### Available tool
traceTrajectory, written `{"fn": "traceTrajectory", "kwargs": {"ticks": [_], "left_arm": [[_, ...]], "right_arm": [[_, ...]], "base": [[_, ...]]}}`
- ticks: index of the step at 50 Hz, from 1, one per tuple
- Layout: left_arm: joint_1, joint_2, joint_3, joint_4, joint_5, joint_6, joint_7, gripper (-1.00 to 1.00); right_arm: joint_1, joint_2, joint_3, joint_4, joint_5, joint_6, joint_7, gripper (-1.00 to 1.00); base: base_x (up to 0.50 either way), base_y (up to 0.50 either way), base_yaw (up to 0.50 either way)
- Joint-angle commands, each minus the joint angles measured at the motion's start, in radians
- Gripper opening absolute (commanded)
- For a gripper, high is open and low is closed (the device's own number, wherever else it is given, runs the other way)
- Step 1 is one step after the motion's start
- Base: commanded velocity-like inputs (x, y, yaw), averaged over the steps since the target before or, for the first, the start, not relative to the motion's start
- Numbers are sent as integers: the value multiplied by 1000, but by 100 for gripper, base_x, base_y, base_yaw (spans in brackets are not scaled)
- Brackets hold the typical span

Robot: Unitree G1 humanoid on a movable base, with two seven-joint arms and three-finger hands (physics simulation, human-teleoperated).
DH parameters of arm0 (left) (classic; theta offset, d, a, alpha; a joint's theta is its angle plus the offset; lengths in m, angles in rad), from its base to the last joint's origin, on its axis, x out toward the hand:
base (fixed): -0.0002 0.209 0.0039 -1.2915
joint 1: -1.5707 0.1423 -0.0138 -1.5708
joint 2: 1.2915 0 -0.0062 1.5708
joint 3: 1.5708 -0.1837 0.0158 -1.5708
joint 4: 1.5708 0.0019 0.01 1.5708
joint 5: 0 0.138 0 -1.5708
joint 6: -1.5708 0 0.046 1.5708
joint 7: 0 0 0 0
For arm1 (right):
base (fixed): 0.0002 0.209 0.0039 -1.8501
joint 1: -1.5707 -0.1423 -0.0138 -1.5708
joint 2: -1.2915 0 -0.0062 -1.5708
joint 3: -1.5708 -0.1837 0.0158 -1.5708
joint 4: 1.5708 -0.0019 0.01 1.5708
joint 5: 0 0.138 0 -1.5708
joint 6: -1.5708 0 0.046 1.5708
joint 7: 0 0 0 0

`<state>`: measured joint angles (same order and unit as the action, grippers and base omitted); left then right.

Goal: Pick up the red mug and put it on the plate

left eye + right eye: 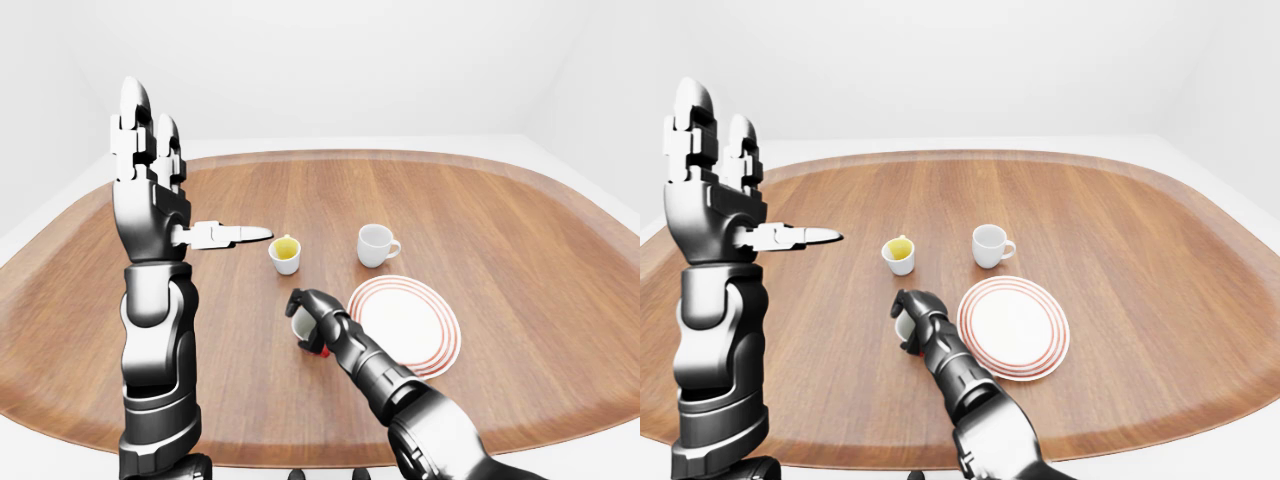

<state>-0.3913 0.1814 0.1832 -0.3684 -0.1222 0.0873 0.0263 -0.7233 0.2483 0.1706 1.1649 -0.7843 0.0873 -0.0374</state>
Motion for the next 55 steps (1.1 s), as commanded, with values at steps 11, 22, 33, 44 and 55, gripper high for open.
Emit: {"fn": "traceTrajectory", "kwargs": {"ticks": [11,22,33,44,55], "left_arm": [[-4,3,3,-8,-3,0,2,100],[-9,2,0,-20,-1,0,3,100],[-2,4,8,-24,-5,0,1,100],[3,2,4,-26,-5,0,3,100],[2,1,2,-37,-2,0,3,100]], "right_arm": [[15,2,6,-39,-13,0,19,-100],[66,-13,26,-259,-36,0,106,-100],[113,-31,35,-414,-66,0,172,-100],[145,-72,23,-507,-78,0,217,-100],[179,-107,13,-586,-76,0,249,-100]], "base": [[0,0,0],[0,0,0],[0,0,0],[0,0,0],[0,0,0]]}}
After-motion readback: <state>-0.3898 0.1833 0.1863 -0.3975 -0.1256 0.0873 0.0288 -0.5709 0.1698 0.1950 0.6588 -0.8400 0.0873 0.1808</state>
